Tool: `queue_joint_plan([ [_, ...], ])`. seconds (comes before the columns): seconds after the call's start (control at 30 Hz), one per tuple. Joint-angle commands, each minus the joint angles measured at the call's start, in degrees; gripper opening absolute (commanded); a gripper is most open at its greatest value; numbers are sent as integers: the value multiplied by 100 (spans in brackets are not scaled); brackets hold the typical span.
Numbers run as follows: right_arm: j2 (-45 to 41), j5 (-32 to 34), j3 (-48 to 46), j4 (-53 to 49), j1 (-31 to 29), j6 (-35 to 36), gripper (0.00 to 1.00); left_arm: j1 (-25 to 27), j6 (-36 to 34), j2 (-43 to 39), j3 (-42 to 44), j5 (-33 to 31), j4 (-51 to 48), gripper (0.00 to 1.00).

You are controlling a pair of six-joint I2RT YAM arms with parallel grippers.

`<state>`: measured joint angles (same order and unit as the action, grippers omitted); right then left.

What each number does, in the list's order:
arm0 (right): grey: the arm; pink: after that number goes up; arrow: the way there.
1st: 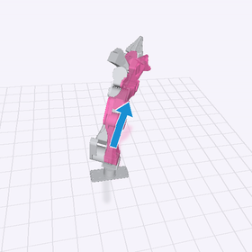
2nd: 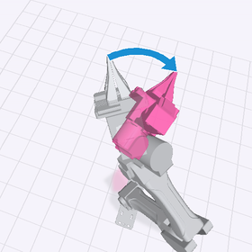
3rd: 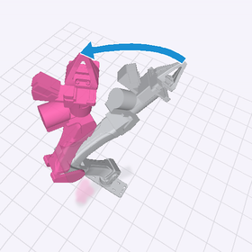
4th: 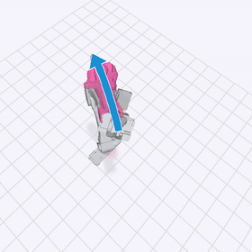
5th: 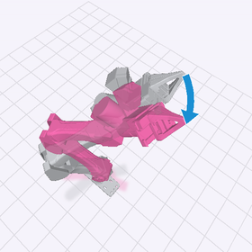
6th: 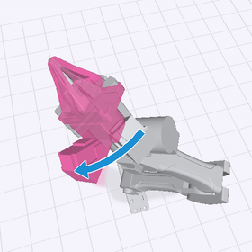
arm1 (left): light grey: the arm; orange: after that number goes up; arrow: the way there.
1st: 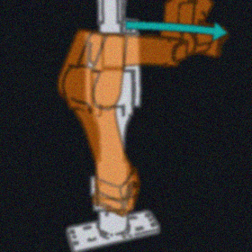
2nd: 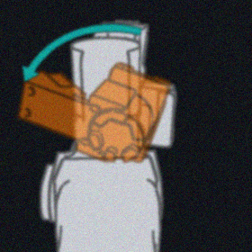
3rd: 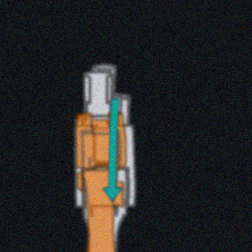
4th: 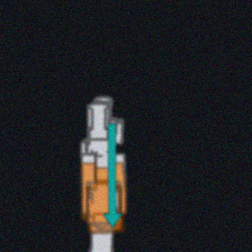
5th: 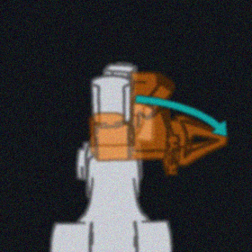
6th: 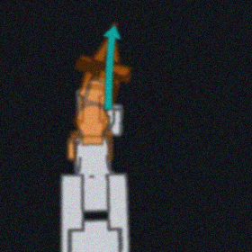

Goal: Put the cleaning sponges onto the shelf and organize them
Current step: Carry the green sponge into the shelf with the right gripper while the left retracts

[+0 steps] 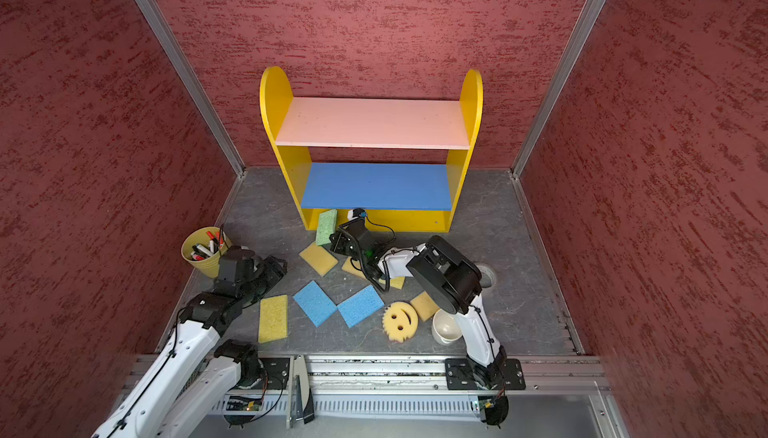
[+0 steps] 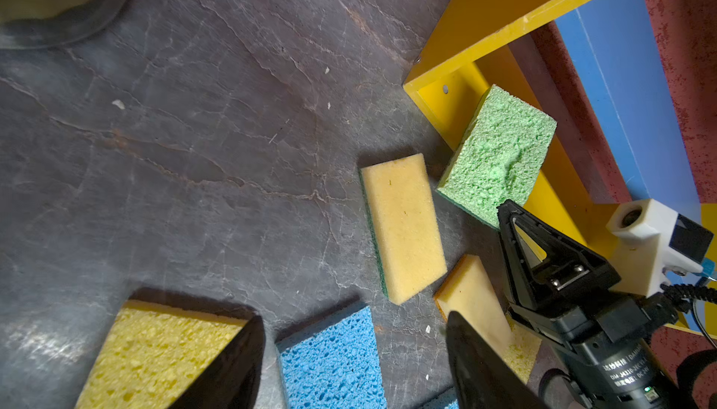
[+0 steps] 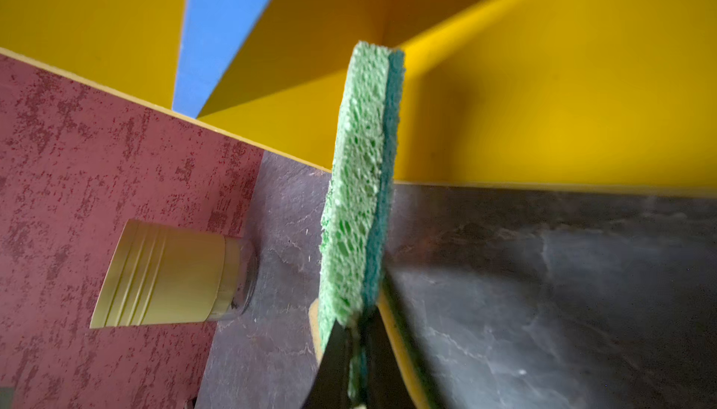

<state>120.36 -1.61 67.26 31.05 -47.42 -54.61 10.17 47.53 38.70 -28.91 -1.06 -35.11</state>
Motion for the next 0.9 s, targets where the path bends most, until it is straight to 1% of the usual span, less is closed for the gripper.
queue_joint_plan([
  [0.0, 169, 564, 262, 120, 31, -184, 0, -51, -100, 37, 70, 102, 236, 73],
  [0.17, 391, 674, 530, 34, 35, -295, 0, -62, -111, 109, 58, 115, 268, 73],
  [0.23, 482, 703, 631, -14, 44, -354, 2, -76, -125, 119, 58, 114, 254, 73],
  [0.47, 612, 987, 735, -255, 62, -475, 4, -120, -137, 167, 49, 137, 268, 73],
  [0.53, 621, 1042, 735, -294, 76, -504, 10, -128, -131, 186, 43, 158, 298, 73],
  [0.6, 625, 1099, 727, -336, 95, -522, 20, -131, -138, 225, 51, 176, 319, 73],
  [0.67, 638, 1110, 735, -395, 109, -533, 27, -130, -131, 264, 50, 186, 341, 73],
  [0.73, 630, 1110, 710, -398, 129, -574, 31, -139, -128, 298, 39, 198, 349, 73],
  [0.87, 570, 1130, 597, -358, 191, -688, 36, -155, -146, 323, -35, 229, 318, 73],
])
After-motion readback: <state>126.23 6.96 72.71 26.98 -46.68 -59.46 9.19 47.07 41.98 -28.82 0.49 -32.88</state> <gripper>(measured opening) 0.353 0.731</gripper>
